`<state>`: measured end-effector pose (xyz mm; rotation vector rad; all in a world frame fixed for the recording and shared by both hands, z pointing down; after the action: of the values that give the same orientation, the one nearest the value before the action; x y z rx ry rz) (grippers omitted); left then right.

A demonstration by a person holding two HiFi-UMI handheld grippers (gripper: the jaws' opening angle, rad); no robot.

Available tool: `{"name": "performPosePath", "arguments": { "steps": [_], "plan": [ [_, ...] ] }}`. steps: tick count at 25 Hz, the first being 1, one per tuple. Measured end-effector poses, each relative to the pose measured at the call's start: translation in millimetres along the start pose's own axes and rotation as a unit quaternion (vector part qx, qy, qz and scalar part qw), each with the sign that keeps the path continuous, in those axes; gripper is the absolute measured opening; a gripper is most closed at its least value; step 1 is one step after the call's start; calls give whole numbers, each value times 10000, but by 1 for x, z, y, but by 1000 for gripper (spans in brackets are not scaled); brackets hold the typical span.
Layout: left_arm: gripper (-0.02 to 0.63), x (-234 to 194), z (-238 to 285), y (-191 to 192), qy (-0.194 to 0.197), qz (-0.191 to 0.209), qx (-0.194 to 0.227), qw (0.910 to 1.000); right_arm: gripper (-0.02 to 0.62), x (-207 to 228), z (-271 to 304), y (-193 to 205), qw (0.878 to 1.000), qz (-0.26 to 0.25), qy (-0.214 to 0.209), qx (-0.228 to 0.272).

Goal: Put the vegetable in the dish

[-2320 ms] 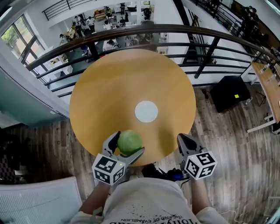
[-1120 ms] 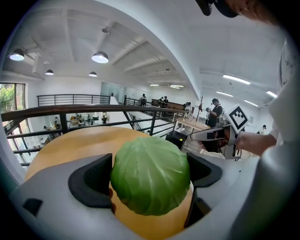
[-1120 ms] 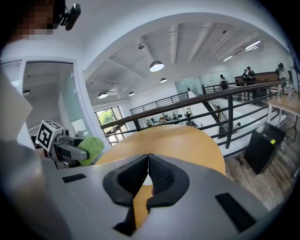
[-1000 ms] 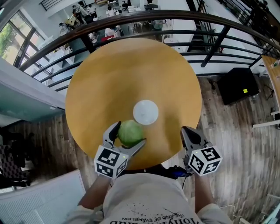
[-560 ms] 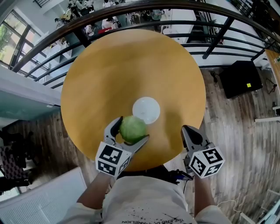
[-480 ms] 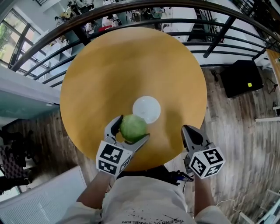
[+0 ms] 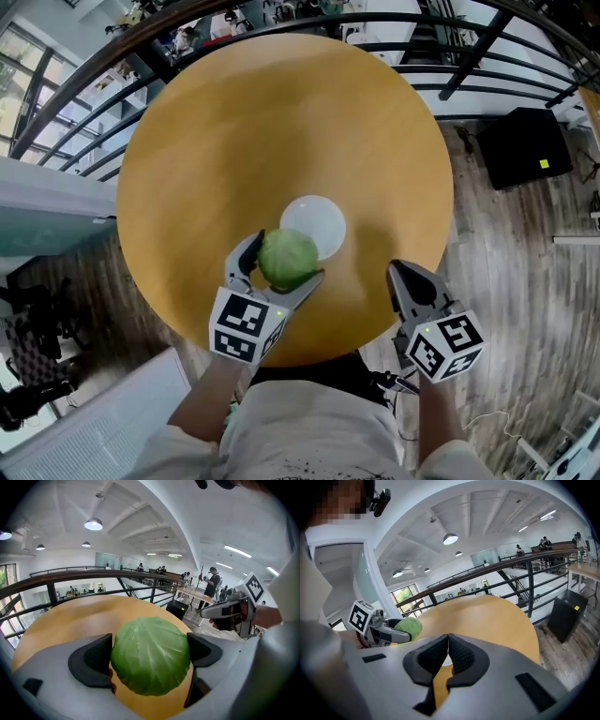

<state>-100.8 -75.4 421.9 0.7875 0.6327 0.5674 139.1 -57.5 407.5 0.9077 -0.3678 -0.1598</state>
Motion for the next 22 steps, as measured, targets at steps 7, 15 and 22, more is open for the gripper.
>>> {"name": "performPosePath", "arguments": {
  "steps": [7, 15, 22],
  "plan": [
    [488, -19, 36, 7, -2, 60, -230, 9997, 25, 13, 25, 6, 10000, 68, -19, -19],
    [488, -35, 75, 17, -13, 78, -494, 9987, 25, 28, 40, 14, 9998, 193, 7, -110],
    [488, -51, 98, 30, -37, 40, -765, 9971, 25, 28, 47, 21, 9994, 288, -24, -214]
  ]
}}
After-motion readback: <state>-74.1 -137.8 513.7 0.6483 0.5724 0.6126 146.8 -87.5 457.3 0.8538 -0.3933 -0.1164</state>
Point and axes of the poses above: the fingertips, and each gripper's own axes: z forward along the fingers, x to its right, y out of its underside, the point moved 8 cm from there along -z, backward along the fingers, and after that the axes turned 13 degrees about y, right-handed, at the moved point
